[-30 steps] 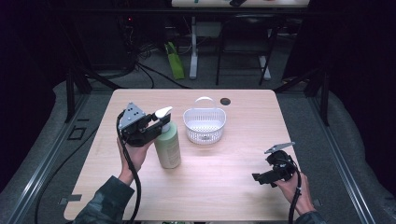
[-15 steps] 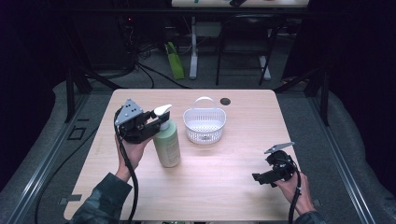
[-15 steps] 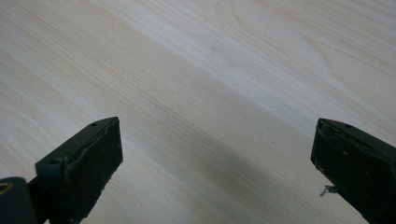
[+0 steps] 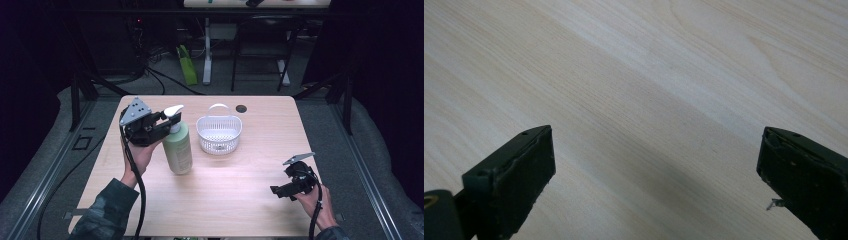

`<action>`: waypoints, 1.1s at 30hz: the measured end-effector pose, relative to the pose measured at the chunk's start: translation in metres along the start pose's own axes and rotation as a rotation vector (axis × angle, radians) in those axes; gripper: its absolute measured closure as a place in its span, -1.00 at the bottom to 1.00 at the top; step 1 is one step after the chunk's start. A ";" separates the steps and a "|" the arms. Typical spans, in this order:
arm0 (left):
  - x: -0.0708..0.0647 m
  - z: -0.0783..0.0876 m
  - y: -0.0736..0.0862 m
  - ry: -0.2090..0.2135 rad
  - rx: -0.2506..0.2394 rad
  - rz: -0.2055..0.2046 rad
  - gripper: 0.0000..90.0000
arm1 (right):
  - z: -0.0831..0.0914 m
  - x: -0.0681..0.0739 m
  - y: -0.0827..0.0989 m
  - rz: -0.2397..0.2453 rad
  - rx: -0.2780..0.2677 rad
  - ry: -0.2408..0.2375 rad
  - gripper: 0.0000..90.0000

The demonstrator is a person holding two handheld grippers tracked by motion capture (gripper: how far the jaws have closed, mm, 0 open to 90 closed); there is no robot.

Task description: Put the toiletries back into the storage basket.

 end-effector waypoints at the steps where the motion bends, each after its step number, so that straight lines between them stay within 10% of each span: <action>1: 0.001 0.000 -0.001 0.000 -0.003 0.002 0.50 | 0.000 0.000 0.000 0.000 0.000 0.001 -0.96; 33: 0.011 -0.002 -0.038 0.012 -0.017 -0.030 0.50 | -0.001 0.000 0.001 0.008 0.008 0.002 -0.96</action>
Point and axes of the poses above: each handheld gripper's, and its own axes: z roughly backward along the jaws, y roughly out of its underside, x roughly to its left, the point moved 3 cm from there along -z, roughly forward along the jaws, and after that the axes turned 6 degrees about y, right-handed, at the moved point
